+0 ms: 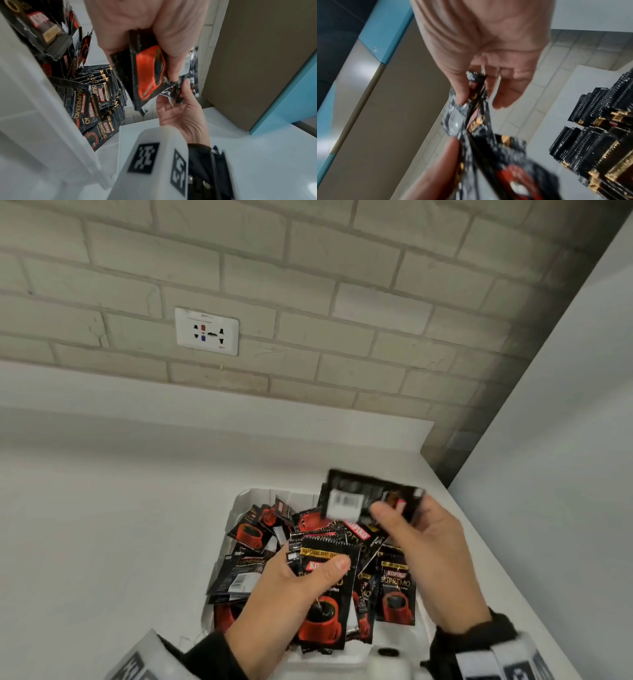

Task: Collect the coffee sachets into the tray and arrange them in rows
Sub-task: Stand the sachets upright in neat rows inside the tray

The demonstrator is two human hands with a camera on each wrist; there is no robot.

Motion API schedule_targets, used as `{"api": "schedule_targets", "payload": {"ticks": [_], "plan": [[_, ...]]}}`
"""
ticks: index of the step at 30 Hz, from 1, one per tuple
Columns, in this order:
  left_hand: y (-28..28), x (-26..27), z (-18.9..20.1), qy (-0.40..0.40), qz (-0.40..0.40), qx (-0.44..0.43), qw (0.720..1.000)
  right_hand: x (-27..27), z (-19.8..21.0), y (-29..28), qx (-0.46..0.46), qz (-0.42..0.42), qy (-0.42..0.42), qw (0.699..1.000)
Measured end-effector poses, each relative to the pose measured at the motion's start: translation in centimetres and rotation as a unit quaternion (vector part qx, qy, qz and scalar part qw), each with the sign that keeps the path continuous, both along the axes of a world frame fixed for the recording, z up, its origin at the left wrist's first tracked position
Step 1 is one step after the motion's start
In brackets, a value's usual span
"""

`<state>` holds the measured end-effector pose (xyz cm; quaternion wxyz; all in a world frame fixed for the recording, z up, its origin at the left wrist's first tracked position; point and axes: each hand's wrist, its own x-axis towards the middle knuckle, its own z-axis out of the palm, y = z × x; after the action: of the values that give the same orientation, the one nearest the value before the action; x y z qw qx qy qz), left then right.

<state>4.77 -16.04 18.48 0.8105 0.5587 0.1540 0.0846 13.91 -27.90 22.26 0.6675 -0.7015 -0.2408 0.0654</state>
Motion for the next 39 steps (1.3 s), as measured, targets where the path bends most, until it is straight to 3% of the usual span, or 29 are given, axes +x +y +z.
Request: {"api": "schedule_targets", "payload": {"ticks": [4,6,10,13,17,22,25,29,34,39], "plan": [[1.1,-0.3,-0.7,0.036,0.025,-0.008,0.999,1.0,0.1,-0.7,0.164,-0.017,0.057,0.985],[1.9,-0.6,-0.9,0.039,0.035,-0.025,0.998,0.9,0.7,-1.2,0.169,-0.03,0.047,0.984],[4.3,-1.4,-0.6,0.015,0.061,-0.036,0.997,1.1,1.7,-2.6,0.024,-0.062,-0.037,0.997],[6.0,-1.9,0.3,-0.012,0.094,-0.047,0.994,1.5,1.4,-4.0,-0.137,-0.04,-0.072,0.987],[7.1,-2.4,0.3,-0.027,0.11,-0.054,0.992,2.1,0.9,-6.0,-0.278,0.025,-0.018,0.96],[7.2,-2.5,-0.5,-0.019,0.095,-0.049,0.994,3.9,0.8,-8.1,-0.45,0.106,0.016,0.887],[6.9,-2.4,-0.3,-0.016,0.084,-0.055,0.995,4.5,0.9,-8.0,-0.501,0.123,0.008,0.857],[6.9,-2.4,-0.3,-0.007,0.074,-0.054,0.996,5.0,0.7,-7.1,-0.512,0.143,0.059,0.845],[6.4,-2.7,-0.1,-0.004,0.074,-0.064,0.995,6.4,-0.5,-5.9,-0.565,0.153,0.088,0.806],[6.1,-2.8,0.0,0.002,0.084,-0.066,0.994,7.1,-2.3,-4.4,-0.616,0.142,0.073,0.771]]}}
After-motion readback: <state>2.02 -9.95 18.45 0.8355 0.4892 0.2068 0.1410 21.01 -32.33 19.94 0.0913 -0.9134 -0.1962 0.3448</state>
